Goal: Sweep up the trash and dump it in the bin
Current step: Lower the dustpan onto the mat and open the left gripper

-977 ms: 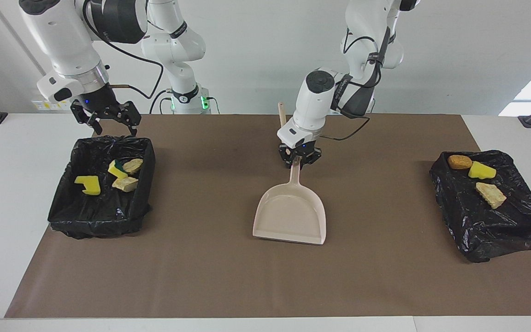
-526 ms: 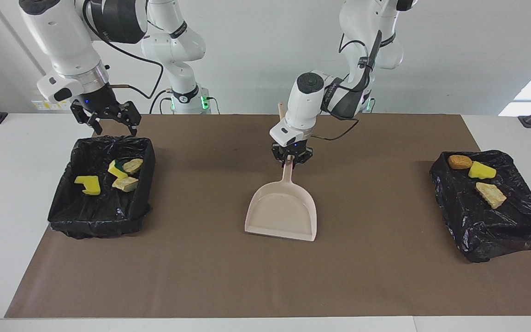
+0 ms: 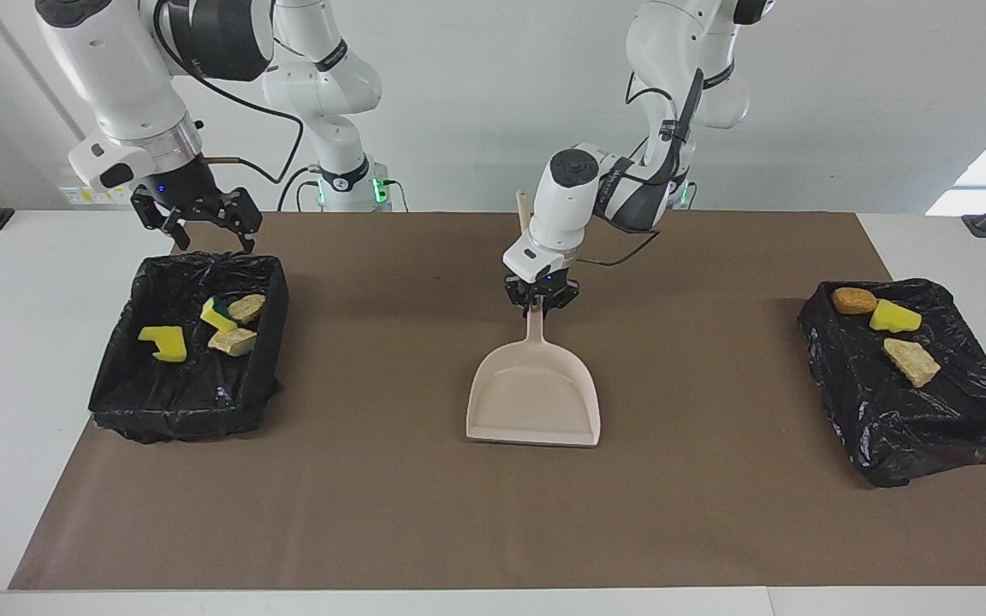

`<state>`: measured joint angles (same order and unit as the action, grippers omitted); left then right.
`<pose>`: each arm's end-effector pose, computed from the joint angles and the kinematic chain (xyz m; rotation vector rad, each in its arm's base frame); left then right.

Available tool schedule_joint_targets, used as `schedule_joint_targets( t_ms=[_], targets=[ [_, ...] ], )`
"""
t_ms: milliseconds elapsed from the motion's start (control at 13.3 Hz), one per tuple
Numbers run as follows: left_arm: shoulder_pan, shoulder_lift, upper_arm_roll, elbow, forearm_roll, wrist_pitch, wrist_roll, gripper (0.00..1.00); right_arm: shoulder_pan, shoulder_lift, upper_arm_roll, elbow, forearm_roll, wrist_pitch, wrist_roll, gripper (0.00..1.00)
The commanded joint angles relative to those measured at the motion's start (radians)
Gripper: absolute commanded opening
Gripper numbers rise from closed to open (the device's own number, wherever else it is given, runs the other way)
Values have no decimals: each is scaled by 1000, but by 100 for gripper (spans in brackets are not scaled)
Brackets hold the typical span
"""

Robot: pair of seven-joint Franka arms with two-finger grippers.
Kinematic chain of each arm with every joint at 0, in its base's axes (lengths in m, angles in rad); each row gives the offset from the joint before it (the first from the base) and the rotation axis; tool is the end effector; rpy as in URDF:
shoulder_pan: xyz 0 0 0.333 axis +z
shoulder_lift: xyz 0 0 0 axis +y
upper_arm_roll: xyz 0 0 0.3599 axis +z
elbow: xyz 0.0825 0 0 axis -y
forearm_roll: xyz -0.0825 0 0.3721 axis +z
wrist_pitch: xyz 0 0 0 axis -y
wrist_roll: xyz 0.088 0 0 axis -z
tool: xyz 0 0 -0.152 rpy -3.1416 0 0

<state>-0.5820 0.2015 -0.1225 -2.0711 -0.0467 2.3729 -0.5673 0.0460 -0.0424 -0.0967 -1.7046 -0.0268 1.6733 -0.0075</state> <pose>0.4518 -0.3842 0.3504 3.0296 -0.1540 0.0712 0.5341 -0.0319 0.5932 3.1180 -0.0632 0.0160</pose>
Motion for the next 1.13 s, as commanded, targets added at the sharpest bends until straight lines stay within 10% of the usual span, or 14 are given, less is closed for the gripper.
schedule_joint_targets(
  t_ms=[0,75,301,1053],
  targets=[
    [-21,-4,23,-21,-1,16,-14,0,-6,-11,5,0,-10,-32,-17,100],
    [-12,-1,23,-15,1,8,1,3,-6,-10,3,2,-12,-27,-19,100],
    [11,-7,29,-3,1,-29,49,87,-6,-13,2,-1,-10,-33,-15,100],
    [232,-134,32,137,1,-332,119,100,-110,38,-3,-98,-5,140,-20,100]
  ],
)
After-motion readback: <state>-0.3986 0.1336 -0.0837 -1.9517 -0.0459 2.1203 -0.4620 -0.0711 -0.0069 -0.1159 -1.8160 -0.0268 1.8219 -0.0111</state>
